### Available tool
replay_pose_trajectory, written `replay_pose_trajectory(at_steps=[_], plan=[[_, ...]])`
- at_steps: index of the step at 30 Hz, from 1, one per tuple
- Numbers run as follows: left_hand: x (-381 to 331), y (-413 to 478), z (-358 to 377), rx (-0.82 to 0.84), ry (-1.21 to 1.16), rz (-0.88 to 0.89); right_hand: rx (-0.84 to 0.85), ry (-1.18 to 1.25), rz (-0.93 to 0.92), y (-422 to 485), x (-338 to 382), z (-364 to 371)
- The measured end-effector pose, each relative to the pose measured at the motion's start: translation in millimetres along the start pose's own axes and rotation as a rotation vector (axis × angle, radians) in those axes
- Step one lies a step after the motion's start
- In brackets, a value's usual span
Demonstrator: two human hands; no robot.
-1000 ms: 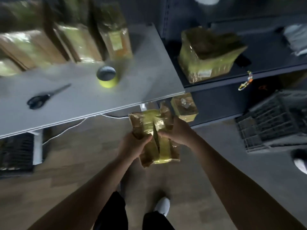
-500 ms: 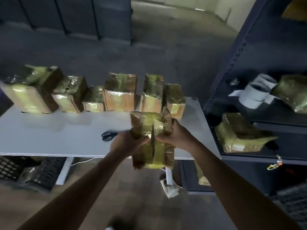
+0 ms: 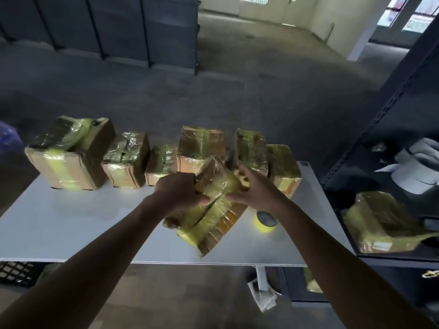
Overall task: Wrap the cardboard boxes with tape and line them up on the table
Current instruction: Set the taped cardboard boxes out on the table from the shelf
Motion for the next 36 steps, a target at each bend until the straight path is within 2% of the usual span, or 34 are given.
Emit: replay_pose_trajectory(at_steps=[2, 5, 10, 13, 16, 20, 25, 29, 32, 36], plan=[[5, 14, 5, 0.053, 0.000, 0.028, 0.116, -0.044, 0.033, 10, -2, 12], [9, 36, 16, 0.062, -0.020, 0.051, 0.150, -0.070, 0.076, 31, -17, 22], [26, 68, 29, 0.032, -0.424, -0.116, 0.223, -0.036, 0.213, 70, -64, 34], [40, 64, 45, 0.025, -0.353, -0.101, 0.259, -0.089, 0.282, 86, -96, 46], [64, 55, 66, 0.082, -0.369, -0.245, 0.295, -0.017, 0.378, 98, -117, 55], [71, 46, 94, 0.289, -0.638, -0.465, 0.306, -0.055, 0.425, 106, -123, 61], [70, 55, 116, 0.261, -0.688, -0.435, 0.322, 0.029, 0.498, 104, -128, 79], [71, 61, 132, 0.267, -0.737, -0.400, 0.352, -0.074, 0.592, 90, -127, 90], [73, 66, 142, 0.278, -0.813, -0.382, 0.230, 0.045, 0.708, 76, -130, 95], [86, 70, 161, 0.310, -1.037, -0.551, 0.031, 0.102, 0.758, 58, -137, 90]])
Point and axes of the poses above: each hand's wrist, its own y-axis towards the middle knuckle, its own z-axis out of the palm, x = y × z, the point moved 5 cm from there along y, towards the middle knuckle, and after that the axes turned 10 degrees about -x, right-handed, at the moved point
